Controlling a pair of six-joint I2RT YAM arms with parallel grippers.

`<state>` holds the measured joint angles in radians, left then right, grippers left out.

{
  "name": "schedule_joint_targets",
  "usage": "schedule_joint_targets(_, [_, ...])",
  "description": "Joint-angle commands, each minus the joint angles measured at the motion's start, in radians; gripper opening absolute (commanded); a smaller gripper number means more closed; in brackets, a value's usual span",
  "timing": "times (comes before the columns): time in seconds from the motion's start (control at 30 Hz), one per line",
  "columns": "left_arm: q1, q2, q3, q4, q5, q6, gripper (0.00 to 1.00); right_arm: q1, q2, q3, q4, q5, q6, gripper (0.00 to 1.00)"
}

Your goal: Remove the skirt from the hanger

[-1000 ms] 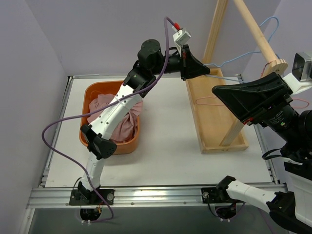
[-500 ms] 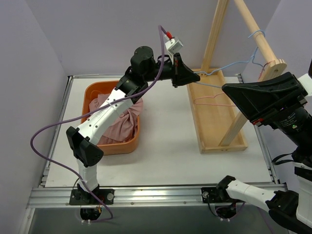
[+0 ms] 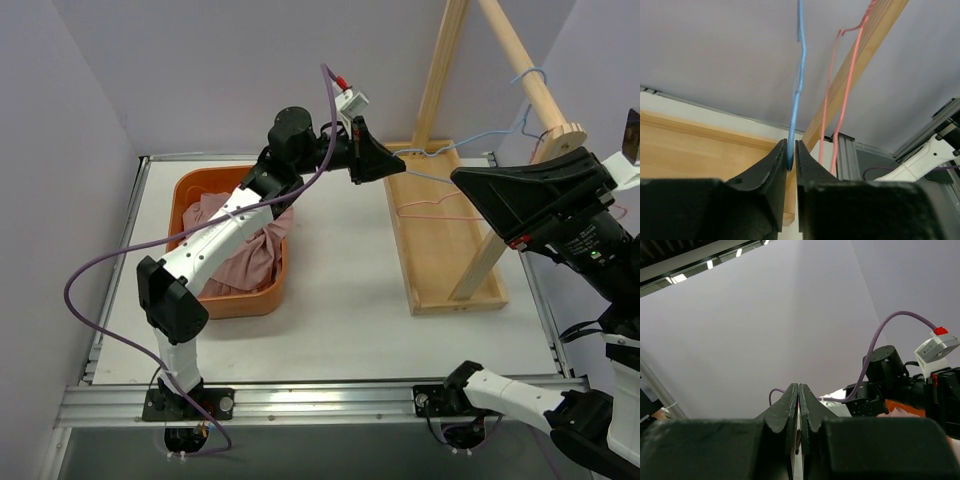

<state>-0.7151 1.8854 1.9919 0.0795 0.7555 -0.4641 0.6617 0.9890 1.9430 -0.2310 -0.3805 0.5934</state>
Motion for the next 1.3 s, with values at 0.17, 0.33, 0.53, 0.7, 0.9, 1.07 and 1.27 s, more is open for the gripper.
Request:
schedule_joint_targets(0.17, [0.034, -0.034, -0.151, 0.022, -0.102, -0.081, 0.34, -0.005, 0.053, -0.121, -0.177, 0.262, -0.067, 0.00])
schedule_joint_targets(0.33, [0.034, -0.048, -0.192, -0.056, -0.146, -0.053, 0.47, -0.004, 0.060, -0.243, -0.153, 0.313, -0.095, 0.00])
schedule_joint_targets(0.53, [0.036, -0.115, -0.243, -0.223, -0.245, 0.033, 0.79, -0.002, 0.114, -0.283, -0.163, 0.325, -0.121, 0.28])
schedule_joint_targets(0.7, [0.063, -0.230, -0.277, -0.443, -0.410, 0.134, 0.97, 0.015, 0.149, -0.297, -0.189, 0.353, -0.135, 0.63])
schedule_joint_targets(0.9, [0.239, -0.437, -0.465, -0.469, -0.436, 0.047, 0.94, 0.038, 0.174, -0.354, -0.169, 0.365, -0.130, 1.00])
schedule_joint_targets(1.07, [0.301, -0.636, -0.574, -0.530, -0.510, 0.048, 0.94, 0.087, 0.180, -0.432, -0.142, 0.459, -0.110, 1.00])
schedule_joint_targets(1.27, [0.318, -0.857, -0.722, -0.531, -0.527, -0.022, 0.94, 0.254, 0.212, -0.509, -0.119, 0.644, -0.067, 1.00])
